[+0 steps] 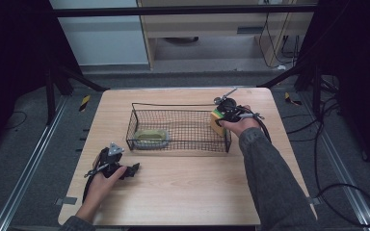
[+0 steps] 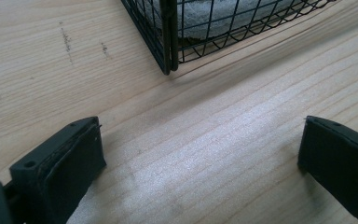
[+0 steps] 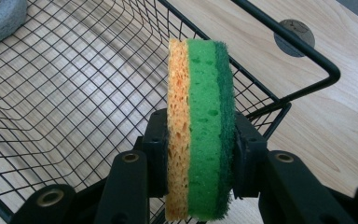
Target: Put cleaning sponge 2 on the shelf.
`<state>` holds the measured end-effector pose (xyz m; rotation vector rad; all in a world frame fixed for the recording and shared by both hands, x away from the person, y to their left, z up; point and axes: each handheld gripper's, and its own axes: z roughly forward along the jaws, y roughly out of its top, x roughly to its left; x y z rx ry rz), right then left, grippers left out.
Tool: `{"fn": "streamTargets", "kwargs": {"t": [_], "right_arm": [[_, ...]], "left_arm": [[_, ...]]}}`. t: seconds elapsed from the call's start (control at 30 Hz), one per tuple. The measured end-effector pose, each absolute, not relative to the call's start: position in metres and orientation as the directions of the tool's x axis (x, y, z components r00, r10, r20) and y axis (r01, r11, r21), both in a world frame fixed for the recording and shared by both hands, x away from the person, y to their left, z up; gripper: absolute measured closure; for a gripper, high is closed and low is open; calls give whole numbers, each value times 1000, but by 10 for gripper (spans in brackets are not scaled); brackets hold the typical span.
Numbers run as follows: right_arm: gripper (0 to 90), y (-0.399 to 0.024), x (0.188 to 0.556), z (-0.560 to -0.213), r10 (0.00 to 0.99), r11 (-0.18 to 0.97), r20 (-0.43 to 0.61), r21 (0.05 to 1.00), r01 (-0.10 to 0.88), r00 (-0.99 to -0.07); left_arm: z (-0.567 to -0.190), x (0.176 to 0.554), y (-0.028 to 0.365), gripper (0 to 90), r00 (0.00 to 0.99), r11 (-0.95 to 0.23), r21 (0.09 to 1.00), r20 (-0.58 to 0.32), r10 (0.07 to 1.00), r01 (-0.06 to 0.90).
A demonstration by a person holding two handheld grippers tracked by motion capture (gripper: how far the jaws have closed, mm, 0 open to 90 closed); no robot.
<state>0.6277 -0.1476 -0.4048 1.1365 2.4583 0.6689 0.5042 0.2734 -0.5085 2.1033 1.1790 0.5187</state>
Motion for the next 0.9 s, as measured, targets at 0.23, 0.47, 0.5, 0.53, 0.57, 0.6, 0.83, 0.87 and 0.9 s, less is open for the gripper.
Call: {"fn": "streamTargets", "kwargs": {"t": [0.23, 0.47, 0.5, 0.53, 0.57, 0.6, 0.83, 0.87, 0.9], "right_arm": [[643, -146, 628, -407, 779, 569, -116, 545, 616, -616], [642, -146, 629, -409, 781, 567, -115, 540, 622, -613], [642, -146, 630, -409, 782, 567, -115, 539, 622, -613], [642, -146, 630, -410, 782, 567, -115, 538, 623, -613], [641, -146, 630, -410, 782, 568, -116, 537, 624, -612], [641, -146, 630, -410, 782, 567, -115, 537, 625, -612], [638, -145, 630, -410, 784, 567, -114, 533, 628, -611], [638, -145, 630, -410, 784, 567, -114, 531, 629, -610], [637, -146, 630, -410, 783, 569, -116, 530, 628, -611]], "left_arm": [[-509, 504, 273, 0, 515, -375, 712, 21, 857, 594], [-509, 504, 273, 0, 515, -373, 713, 20, 857, 594], [-509, 504, 273, 0, 515, -373, 713, 20, 857, 594], [-509, 504, 273, 0, 515, -373, 713, 20, 857, 594], [-509, 504, 273, 0, 515, -373, 713, 20, 857, 594], [-509, 504, 273, 0, 515, -373, 713, 20, 857, 594], [-509, 504, 273, 0, 515, -373, 713, 20, 857, 594], [-509, 504, 273, 0, 515, -373, 713, 20, 857, 594], [-509, 504, 273, 0, 514, -373, 713, 20, 857, 594]]}}
